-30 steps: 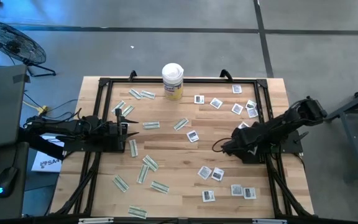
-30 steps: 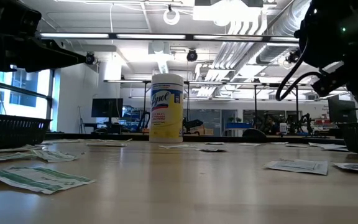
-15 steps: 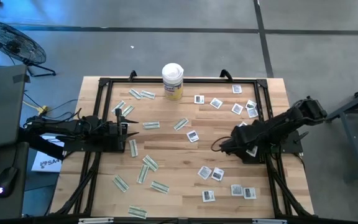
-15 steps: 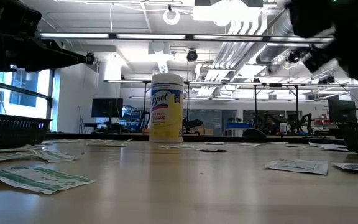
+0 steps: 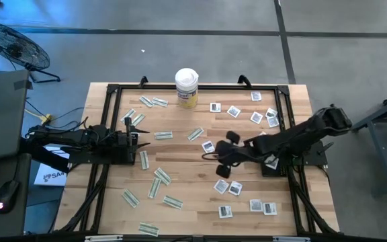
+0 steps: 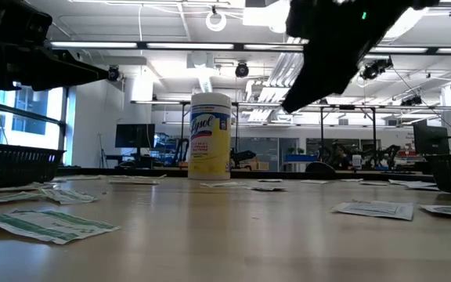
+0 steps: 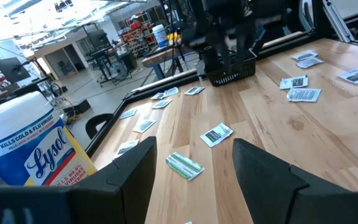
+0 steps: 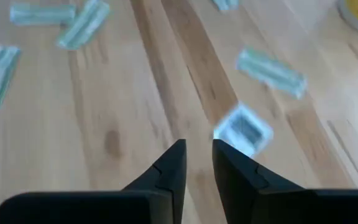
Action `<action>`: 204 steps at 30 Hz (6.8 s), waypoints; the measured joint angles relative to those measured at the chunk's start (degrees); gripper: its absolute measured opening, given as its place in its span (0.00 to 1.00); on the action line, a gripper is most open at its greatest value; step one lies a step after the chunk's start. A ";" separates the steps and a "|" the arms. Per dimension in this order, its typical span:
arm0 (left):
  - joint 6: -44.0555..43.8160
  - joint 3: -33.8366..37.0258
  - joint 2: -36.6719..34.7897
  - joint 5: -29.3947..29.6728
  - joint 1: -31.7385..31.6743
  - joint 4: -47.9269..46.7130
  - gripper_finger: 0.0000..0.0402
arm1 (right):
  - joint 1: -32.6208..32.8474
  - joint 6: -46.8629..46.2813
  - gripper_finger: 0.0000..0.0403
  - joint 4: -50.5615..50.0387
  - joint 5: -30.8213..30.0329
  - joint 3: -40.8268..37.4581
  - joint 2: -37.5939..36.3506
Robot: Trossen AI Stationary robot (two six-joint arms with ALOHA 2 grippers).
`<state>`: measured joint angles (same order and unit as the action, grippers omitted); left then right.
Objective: Pick & Place First Aid Supplies
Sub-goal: Put the towelette pack into the right black basket
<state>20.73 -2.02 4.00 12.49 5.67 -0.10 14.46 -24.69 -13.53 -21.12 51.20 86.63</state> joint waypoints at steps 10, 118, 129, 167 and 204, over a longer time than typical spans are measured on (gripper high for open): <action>-0.01 0.02 -0.01 0.00 -0.02 0.00 0.51 | -5.40 10.51 0.18 27.95 1.48 -9.39 13.61; -0.01 0.00 0.00 0.00 -0.01 0.00 0.51 | 7.50 -38.70 0.00 -40.16 8.60 -5.23 -27.82; -0.02 0.00 -0.01 -0.02 -0.02 0.00 0.51 | 10.84 -53.28 0.00 -58.71 12.97 -5.24 -25.94; -0.02 0.00 -0.01 0.00 -0.01 0.00 0.51 | 3.91 -38.25 0.13 -54.40 18.17 -10.97 -8.70; -0.01 0.00 0.00 0.00 -0.01 0.00 0.51 | 7.55 -42.92 0.37 -26.45 33.37 1.31 8.15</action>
<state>20.72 -2.02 4.00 12.49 5.66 -0.10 22.01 -67.61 -39.98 12.25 52.51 94.78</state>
